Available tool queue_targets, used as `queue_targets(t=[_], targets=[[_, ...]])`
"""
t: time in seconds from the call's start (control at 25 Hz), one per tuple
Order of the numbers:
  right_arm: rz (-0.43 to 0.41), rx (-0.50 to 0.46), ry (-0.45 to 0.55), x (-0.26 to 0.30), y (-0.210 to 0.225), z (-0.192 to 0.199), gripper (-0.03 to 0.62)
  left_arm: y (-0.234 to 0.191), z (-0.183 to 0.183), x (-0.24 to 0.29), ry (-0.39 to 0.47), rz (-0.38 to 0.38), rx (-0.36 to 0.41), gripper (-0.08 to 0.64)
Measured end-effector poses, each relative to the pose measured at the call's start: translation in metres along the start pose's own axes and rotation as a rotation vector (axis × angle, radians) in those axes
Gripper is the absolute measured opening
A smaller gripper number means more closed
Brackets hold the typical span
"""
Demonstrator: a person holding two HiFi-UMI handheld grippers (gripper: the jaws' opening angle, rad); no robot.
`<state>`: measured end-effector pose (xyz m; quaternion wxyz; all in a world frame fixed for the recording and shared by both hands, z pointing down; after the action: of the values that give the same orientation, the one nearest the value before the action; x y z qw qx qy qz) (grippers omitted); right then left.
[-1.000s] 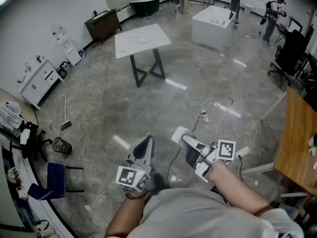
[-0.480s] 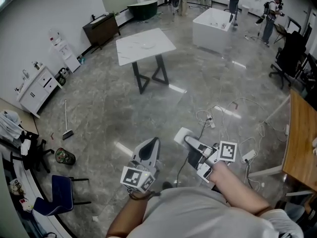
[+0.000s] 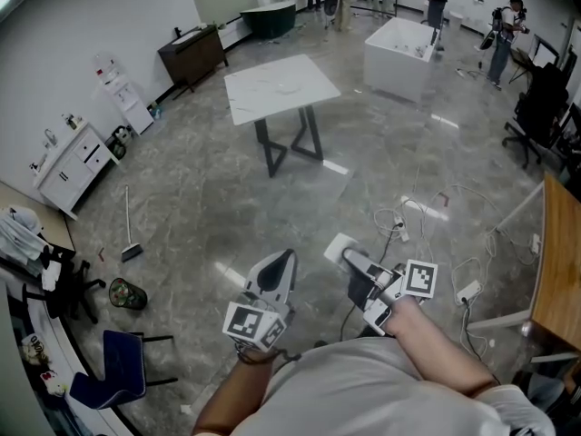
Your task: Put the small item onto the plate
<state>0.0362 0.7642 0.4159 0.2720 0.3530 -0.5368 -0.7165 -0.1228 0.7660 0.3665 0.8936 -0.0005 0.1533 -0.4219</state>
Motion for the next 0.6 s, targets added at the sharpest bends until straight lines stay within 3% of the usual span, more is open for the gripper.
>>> queue_targets(t=[0.32, 0.6], targets=[[0.008, 0.019, -0.015, 0.057, 0.023, -0.029, 0.104, -0.05, 0.012, 0.035, -0.019, -0.013, -0.013, 0.006], [-0.008, 0.033, -0.063, 0.13, 0.057, -0.094, 0.104, -0.103, 0.031, 0.107, -0.024, -0.064, 0.003, 0.006]])
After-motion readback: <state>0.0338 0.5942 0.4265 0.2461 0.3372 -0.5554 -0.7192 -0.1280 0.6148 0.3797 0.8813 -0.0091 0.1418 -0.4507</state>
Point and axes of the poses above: the fingertips, and each gripper's own axes: x forward along the fingers, y to its right, z out of its underside, the point moved 3 cm from there along -x, backward along the fingers, and after that the axes turned 11 degrees about y, right-handed, at the moved point
